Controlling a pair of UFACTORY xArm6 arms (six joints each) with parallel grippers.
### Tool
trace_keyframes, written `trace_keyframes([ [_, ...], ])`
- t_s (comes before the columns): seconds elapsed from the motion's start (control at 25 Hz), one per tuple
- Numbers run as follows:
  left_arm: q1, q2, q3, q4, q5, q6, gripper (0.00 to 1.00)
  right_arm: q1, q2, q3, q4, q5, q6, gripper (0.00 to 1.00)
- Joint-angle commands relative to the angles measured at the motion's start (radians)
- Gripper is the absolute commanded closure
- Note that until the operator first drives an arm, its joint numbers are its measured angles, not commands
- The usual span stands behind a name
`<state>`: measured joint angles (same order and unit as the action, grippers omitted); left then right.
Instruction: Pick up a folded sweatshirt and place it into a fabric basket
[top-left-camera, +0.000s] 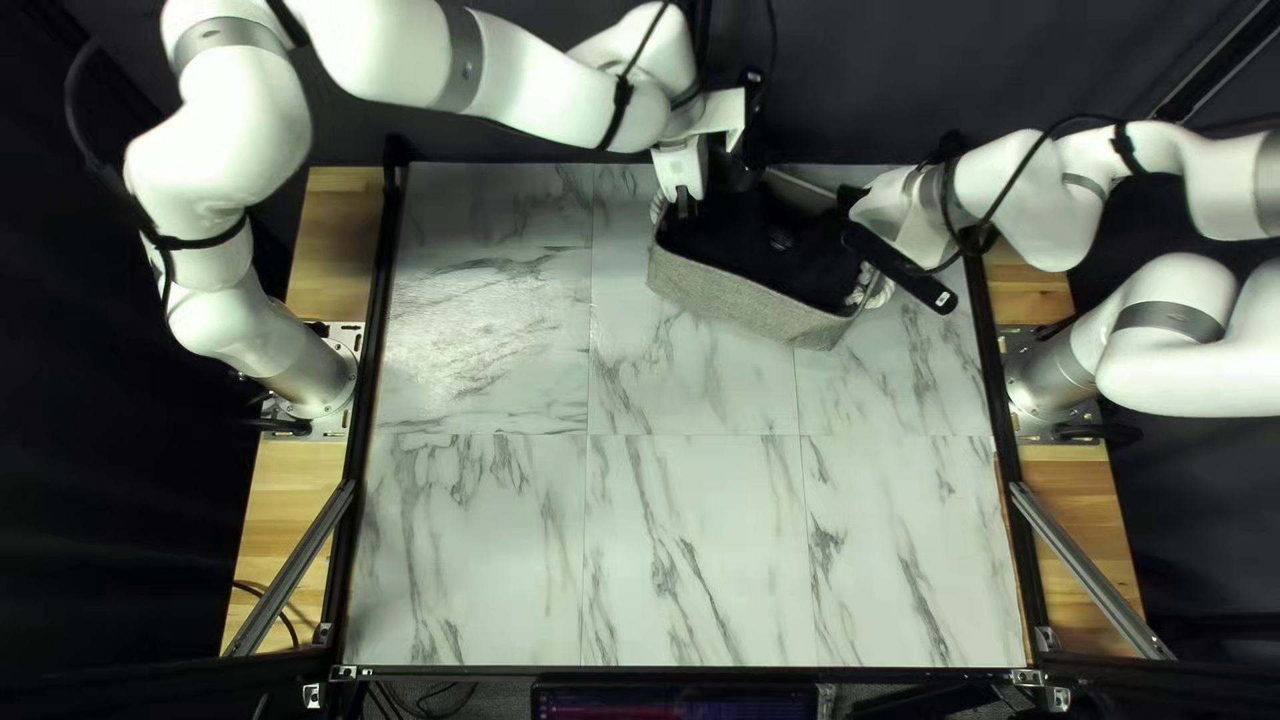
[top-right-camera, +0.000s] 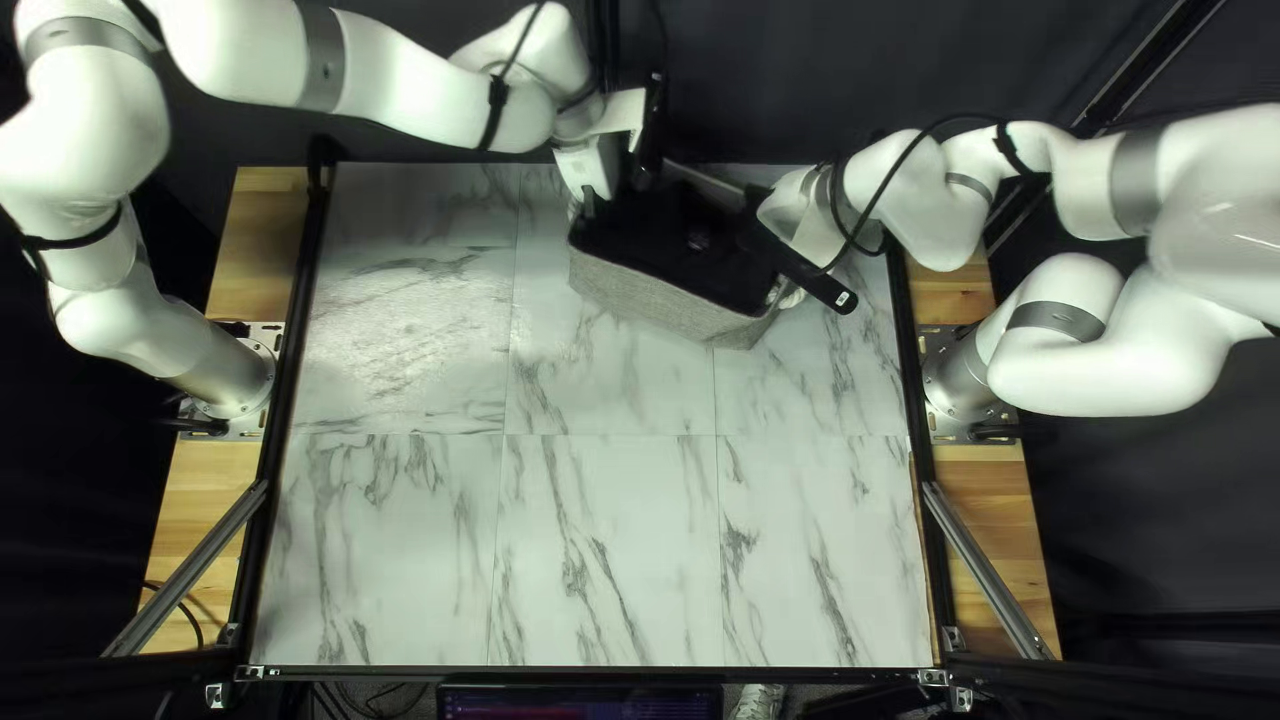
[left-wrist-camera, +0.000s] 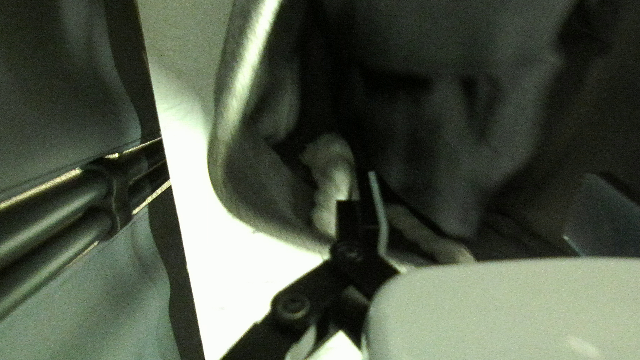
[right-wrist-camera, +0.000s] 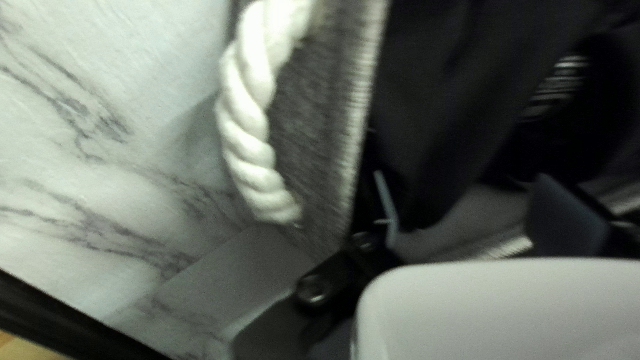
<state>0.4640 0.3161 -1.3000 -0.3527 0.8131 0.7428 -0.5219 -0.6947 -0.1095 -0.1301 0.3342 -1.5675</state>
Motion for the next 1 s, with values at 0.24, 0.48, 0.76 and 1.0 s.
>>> trace_keyframes([
  [0.24,-0.048,-0.232,0.115,0.067,0.057,-0.022,0.00,0.069,-0.227,-0.033,0.034,0.207,0.024,0.00],
  [0.48,-0.111,-0.486,0.354,0.126,0.037,-0.071,0.00,0.054,-0.335,-0.095,0.185,0.374,-0.018,0.00],
  [0.76,-0.252,-0.729,0.560,0.271,0.090,-0.272,0.00,0.081,-0.275,-0.317,0.236,0.569,0.187,0.00],
  [1.0,-0.433,-0.955,0.611,0.417,0.277,-0.539,0.00,0.164,-0.234,-0.545,0.128,0.763,0.420,0.00],
])
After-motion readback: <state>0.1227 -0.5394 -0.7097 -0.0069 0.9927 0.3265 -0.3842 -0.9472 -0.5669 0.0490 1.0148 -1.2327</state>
